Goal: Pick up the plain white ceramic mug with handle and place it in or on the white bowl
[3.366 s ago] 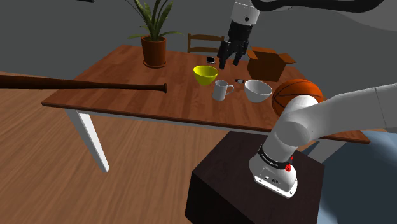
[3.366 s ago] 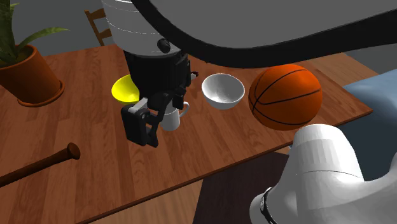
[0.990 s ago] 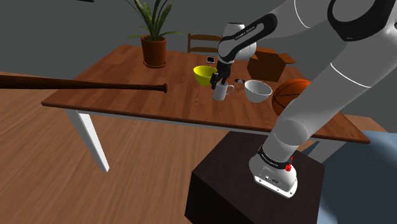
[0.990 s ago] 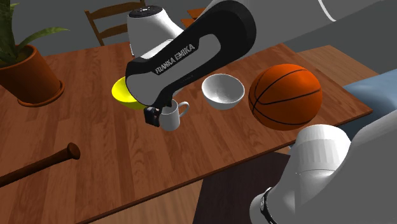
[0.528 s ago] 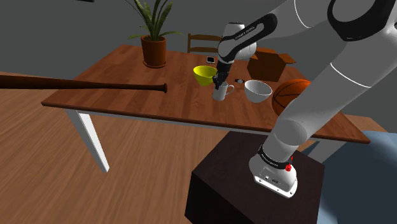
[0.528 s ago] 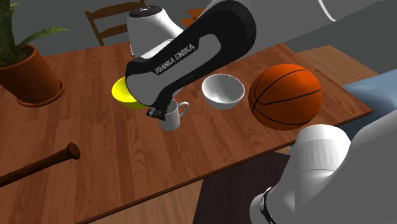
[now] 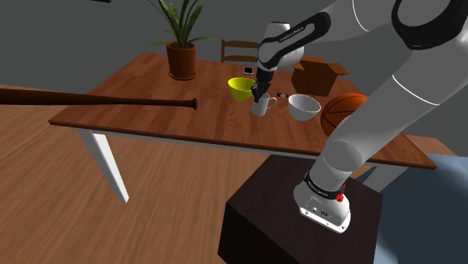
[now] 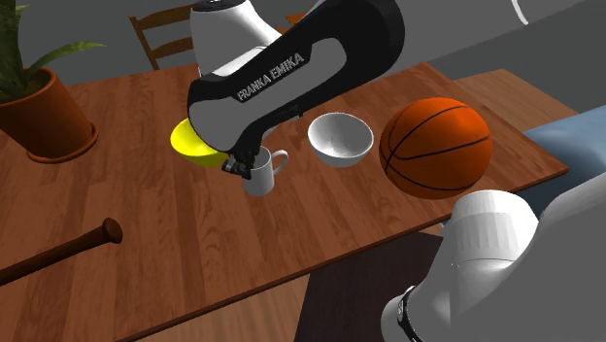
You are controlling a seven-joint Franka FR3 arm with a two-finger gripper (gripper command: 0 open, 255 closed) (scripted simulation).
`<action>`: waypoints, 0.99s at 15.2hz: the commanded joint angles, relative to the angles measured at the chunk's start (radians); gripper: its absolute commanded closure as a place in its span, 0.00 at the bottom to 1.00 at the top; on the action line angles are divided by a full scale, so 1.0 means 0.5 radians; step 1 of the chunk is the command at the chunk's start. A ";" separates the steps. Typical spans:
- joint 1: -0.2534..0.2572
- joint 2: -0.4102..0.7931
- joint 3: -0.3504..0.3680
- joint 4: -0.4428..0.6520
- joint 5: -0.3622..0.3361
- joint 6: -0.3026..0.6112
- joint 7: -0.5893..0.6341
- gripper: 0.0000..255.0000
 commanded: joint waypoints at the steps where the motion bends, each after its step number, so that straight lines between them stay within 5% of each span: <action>1: -0.002 -0.033 0.007 0.022 -0.008 -0.055 0.009 1.00; 15: -0.008 -0.210 0.050 0.259 -0.033 -0.465 0.041 1.00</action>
